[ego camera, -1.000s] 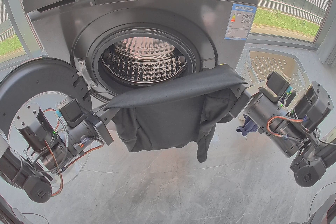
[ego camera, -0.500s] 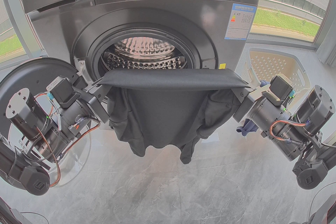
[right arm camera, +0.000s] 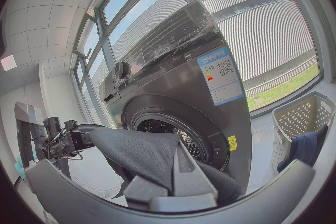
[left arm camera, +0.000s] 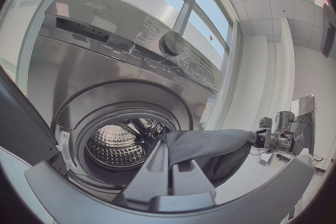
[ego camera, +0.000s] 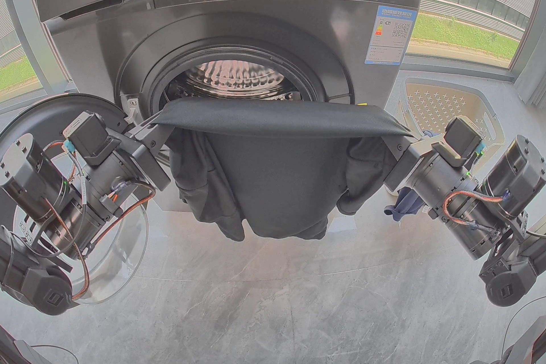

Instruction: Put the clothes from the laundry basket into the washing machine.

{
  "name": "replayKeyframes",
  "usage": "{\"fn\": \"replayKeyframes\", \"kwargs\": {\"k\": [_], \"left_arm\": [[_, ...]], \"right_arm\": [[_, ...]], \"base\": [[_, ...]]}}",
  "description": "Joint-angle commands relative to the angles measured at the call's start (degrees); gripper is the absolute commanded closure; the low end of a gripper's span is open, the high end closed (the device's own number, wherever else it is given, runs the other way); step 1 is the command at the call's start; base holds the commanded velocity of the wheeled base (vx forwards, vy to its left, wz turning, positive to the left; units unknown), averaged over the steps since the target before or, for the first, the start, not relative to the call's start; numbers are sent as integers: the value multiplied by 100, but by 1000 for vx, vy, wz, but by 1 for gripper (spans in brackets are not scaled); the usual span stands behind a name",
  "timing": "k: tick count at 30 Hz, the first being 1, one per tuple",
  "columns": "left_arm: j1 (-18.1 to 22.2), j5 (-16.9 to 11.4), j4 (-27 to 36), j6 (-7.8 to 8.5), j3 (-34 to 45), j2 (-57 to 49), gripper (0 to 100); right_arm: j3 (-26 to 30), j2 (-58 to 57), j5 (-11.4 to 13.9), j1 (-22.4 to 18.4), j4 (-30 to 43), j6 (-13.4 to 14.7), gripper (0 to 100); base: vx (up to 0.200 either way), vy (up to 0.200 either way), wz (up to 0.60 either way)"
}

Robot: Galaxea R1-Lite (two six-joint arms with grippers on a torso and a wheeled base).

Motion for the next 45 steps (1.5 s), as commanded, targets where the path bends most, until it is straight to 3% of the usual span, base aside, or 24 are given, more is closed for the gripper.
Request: {"fn": "replayKeyframes", "kwargs": {"k": [1, 7, 12, 13, 15, 26, 39, 45], "left_arm": [[-24, -38, -8, -1, 11, -54, 100], [-376, -153, 0, 8, 81, -28, 100], [-754, -267, 53, 113, 108, -2, 100], [-754, -267, 62, 131, 99, 7, 100], [-797, -267, 71, 166, 99, 77, 100], [-824, -223, -17, 149, 64, 227, 100], [-964, -232, -35, 149, 81, 165, 100], [-1026, -258, -149, 149, 28, 148, 100]], "right_arm": [[-15, -30, 3, 2, -1, -5, 100], [196, -22, 21, 11, 25, 12, 100], [1004, 93, 135, 116, 87, 30, 100], [1057, 128, 144, 116, 78, 30, 0], [1321, 436, 258, 187, 52, 12, 0], [1795, 1060, 284, 986, 140, 4, 0], [-103, 2466, 284, 1039, 61, -31, 0], [-824, 3037, 293, 837, 61, -58, 0]], "base": [[0, 0, 0], [0, 0, 0], [0, 0, 0], [0, 0, 0], [0, 0, 0], [0, 0, 0], [0, 0, 0], [0, 0, 0]]}}
